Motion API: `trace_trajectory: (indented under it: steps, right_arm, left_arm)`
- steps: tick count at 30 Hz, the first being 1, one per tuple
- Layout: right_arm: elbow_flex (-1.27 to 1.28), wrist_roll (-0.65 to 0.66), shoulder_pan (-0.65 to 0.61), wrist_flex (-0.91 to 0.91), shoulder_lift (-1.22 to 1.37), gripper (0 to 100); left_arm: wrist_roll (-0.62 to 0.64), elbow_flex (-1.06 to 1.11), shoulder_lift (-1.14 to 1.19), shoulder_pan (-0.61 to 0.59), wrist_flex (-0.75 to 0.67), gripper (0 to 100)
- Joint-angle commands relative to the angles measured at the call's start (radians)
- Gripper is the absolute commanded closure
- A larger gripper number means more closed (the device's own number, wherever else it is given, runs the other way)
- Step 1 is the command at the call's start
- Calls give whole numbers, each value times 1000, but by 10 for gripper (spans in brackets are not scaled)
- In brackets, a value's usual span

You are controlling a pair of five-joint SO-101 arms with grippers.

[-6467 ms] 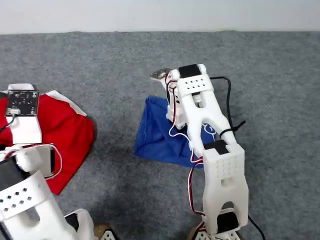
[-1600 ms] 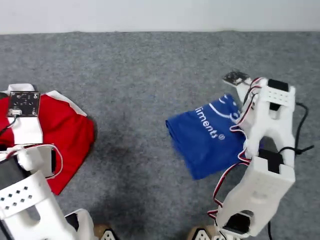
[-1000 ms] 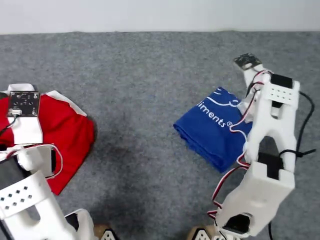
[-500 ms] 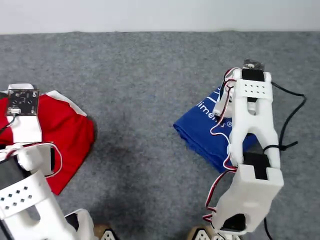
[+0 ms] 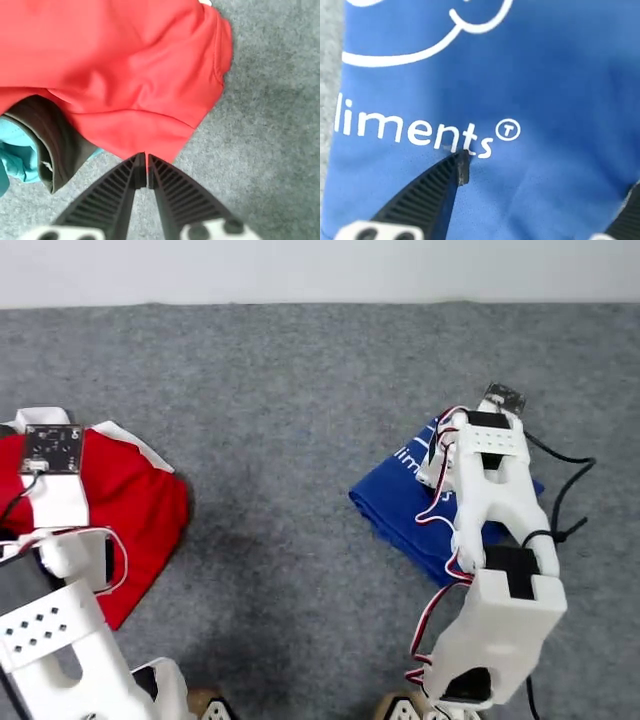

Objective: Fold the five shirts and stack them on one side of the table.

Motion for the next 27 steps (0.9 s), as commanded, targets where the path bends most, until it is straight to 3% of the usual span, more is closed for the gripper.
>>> trace_trajectory:
  steps: [1,6,14,18,23,27]
  right_arm:
    - [-3,-12,-5,-28,-30,532]
    - [-6,-8,-5,-127,99,608]
    - [-137,-5,5,-56,225,977]
    - [-193,18,19,21,245,980]
    - [-276,292,122,113,188,989]
    - [-325,592,280,145,119,989]
  left_arm:
    - [-3,-2,-8,5,-34,985]
    - [-3,-2,-8,5,-34,985]
    - [-3,-2,-6,5,-41,985]
    - [-3,-2,-6,5,-51,985]
    - [-3,-2,-6,5,-52,985]
    - [-3,-2,-12,5,-52,985]
